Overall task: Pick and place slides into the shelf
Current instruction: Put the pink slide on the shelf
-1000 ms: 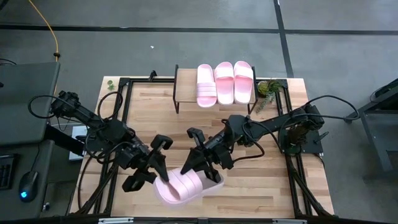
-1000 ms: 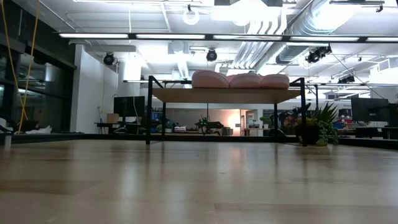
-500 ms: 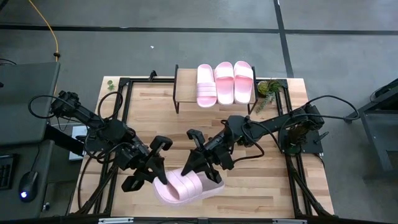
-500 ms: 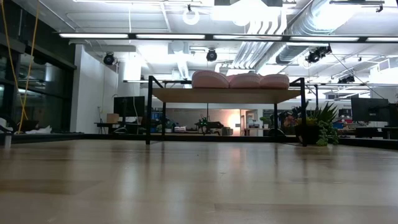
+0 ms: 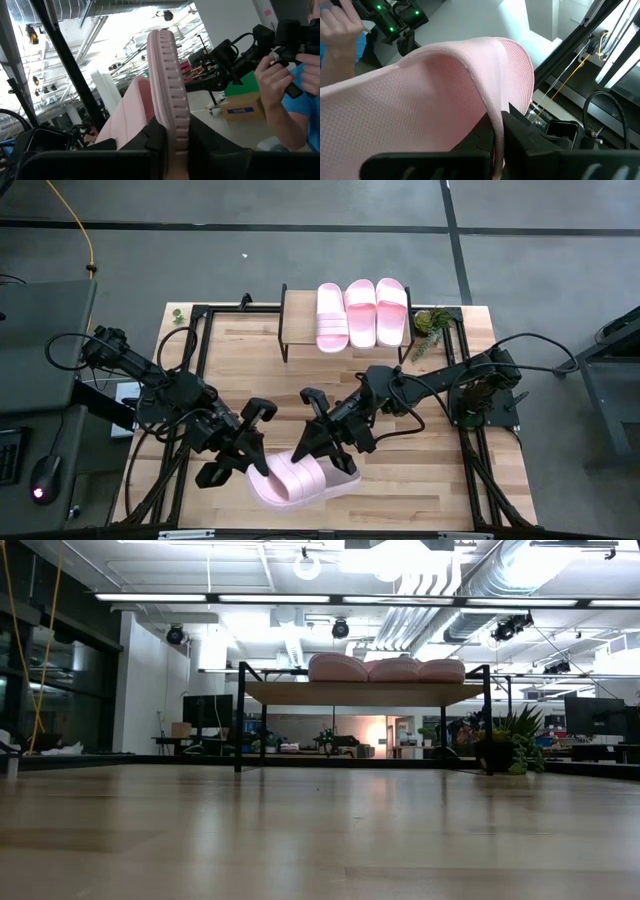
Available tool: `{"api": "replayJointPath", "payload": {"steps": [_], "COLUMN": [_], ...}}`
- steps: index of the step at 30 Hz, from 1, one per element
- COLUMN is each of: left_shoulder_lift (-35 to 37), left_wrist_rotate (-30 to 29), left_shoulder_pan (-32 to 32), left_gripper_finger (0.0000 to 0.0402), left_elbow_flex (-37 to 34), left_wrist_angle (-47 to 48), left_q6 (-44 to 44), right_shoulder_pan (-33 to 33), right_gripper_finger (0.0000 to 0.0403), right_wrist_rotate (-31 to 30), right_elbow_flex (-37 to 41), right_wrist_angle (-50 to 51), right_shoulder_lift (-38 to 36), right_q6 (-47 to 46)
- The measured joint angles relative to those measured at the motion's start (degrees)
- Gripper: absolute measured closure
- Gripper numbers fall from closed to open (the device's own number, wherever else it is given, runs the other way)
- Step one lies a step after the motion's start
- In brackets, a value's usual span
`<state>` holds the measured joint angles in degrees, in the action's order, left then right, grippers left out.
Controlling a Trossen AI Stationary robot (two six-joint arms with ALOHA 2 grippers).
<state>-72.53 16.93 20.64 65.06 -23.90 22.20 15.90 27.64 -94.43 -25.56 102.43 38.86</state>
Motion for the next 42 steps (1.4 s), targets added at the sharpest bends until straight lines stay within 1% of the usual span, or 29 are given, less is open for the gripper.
{"api": "replayJointPath", "payload": {"steps": [3, 10, 13, 16, 18, 21, 27, 34, 38, 42], "left_shoulder_lift": [0.0, 0.0, 0.0, 0.1, 0.8, 2.2, 5.6, 9.3, 11.2, 12.2], "left_wrist_rotate": [-0.6, -1.6, -2.6, -3.1, -3.2, -3.3, -3.9, -8.0, -11.1, -14.1], "left_shoulder_pan": [0.0, -0.2, -0.2, -0.2, -0.1, -0.1, -0.1, -0.1, 0.0, 0.0], "left_gripper_finger": [0.037, 0.037, 0.037, 0.037, 0.037, 0.037, 0.037, 0.0371, 0.0371, 0.0371], "left_elbow_flex": [0.0, 0.0, 0.0, 0.0, 0.0, 0.0, 0.0, 0.0, 0.0, 0.0], "left_wrist_angle": [0.1, 0.6, 1.7, 3.0, 4.4, 6.3, 10.3, 16.7, 20.2, 23.5], "left_q6": [-0.1, -0.2, -0.2, -0.1, 0.0, 0.2, 0.5, 1.9, 2.1, 3.4], "right_shoulder_pan": [0.0, 0.0, 0.0, 0.0, 0.2, 0.7, 2.4, 4.3, 4.9, 5.3], "right_gripper_finger": [0.0373, 0.0304, 0.0284, 0.0273, 0.027, 0.0269, 0.0269, 0.0269, 0.0268, 0.0268], "right_wrist_rotate": [-0.3, -0.7, -1.1, -2.3, -5.4, -11.7, -17.2, -29.6, -36.3, -41.5], "right_elbow_flex": [0.0, 0.0, 0.0, 0.0, 0.0, 0.0, 0.0, 0.0, 0.0, 0.0], "right_wrist_angle": [0.3, 0.7, 0.7, 1.3, 2.5, 5.7, 11.5, 19.7, 24.8, 29.0], "right_shoulder_lift": [0.0, 0.1, 0.1, -0.2, -0.8, -2.5, -5.8, -9.8, -11.4, -12.1], "right_q6": [0.0, 0.0, 0.0, 0.0, 0.0, 0.2, 0.6, 0.5, -1.1, -2.9]}}
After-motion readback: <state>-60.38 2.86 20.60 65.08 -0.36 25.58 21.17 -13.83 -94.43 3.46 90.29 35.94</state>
